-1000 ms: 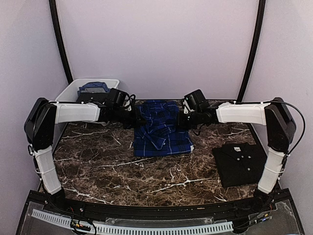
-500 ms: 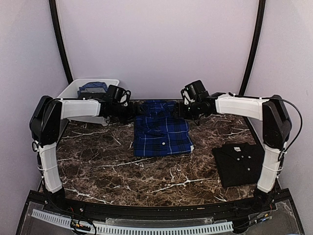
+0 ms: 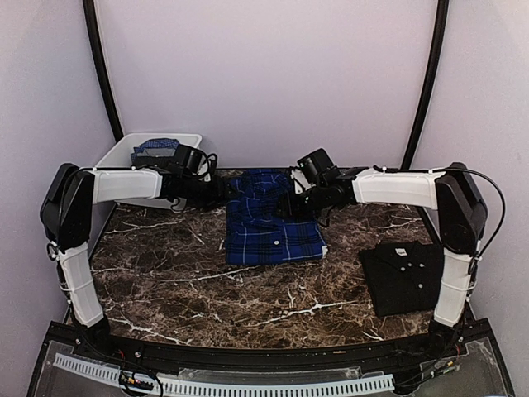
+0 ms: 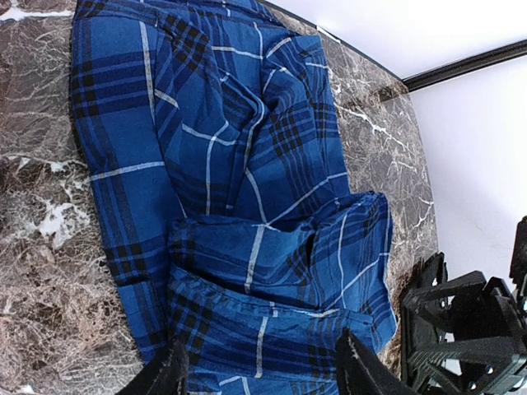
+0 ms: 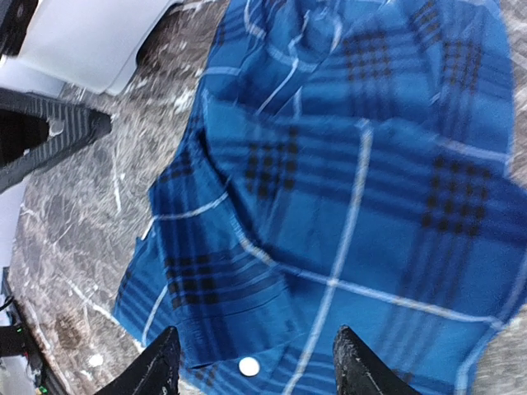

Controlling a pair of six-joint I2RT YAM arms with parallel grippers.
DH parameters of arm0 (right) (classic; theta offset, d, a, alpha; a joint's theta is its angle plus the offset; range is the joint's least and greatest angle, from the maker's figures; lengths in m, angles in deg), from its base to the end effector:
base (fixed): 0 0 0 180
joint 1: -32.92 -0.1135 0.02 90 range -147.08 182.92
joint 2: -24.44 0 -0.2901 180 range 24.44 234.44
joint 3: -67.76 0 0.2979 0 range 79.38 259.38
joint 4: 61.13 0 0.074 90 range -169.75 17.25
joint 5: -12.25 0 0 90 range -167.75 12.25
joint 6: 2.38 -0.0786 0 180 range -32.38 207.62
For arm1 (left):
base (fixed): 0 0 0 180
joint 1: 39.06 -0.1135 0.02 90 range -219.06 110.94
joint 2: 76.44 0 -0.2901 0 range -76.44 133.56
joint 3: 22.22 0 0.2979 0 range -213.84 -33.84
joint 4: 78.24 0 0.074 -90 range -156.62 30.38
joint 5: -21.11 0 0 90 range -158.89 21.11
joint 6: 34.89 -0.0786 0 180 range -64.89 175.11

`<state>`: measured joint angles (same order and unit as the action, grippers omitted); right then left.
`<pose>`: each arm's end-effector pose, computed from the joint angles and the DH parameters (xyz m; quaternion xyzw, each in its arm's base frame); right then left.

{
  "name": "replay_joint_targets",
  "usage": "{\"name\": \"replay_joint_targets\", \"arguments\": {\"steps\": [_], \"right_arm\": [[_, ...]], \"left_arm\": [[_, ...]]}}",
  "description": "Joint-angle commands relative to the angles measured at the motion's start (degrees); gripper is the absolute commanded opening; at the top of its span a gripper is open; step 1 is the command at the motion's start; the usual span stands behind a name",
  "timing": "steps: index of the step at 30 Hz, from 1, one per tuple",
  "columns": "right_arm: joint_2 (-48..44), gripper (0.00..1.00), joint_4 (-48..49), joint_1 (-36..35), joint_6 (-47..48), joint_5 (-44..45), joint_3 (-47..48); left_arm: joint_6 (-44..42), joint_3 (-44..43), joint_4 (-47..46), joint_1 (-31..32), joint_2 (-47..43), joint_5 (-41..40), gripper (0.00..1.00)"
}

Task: Fold and stack the long sleeve shirts
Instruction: Smooth out the 2/3-rectangle-folded shirt at the center of the board.

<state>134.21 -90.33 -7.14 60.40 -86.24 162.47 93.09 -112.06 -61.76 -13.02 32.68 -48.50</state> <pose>0.3863 0.3400 0.2032 -0.1313 0.9099 0.2715 0.2849 0.4516 -0.2511 0.2029 -0.0109 0.8796 -0.3714 0.2969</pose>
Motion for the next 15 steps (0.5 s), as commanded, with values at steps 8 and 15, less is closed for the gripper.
{"name": "replay_joint_targets", "arguments": {"steps": [8,15], "right_arm": [[4.51,0.57,6.89,-1.07,-8.93,-9.39,-2.91],[6.67,0.50,7.97,-1.08,-11.00,-9.60,-1.62]], "left_arm": [[-1.87,1.16,1.16,0.32,1.31,2.35,0.58],[-2.00,0.96,1.31,0.32,1.35,2.97,0.58]]}}
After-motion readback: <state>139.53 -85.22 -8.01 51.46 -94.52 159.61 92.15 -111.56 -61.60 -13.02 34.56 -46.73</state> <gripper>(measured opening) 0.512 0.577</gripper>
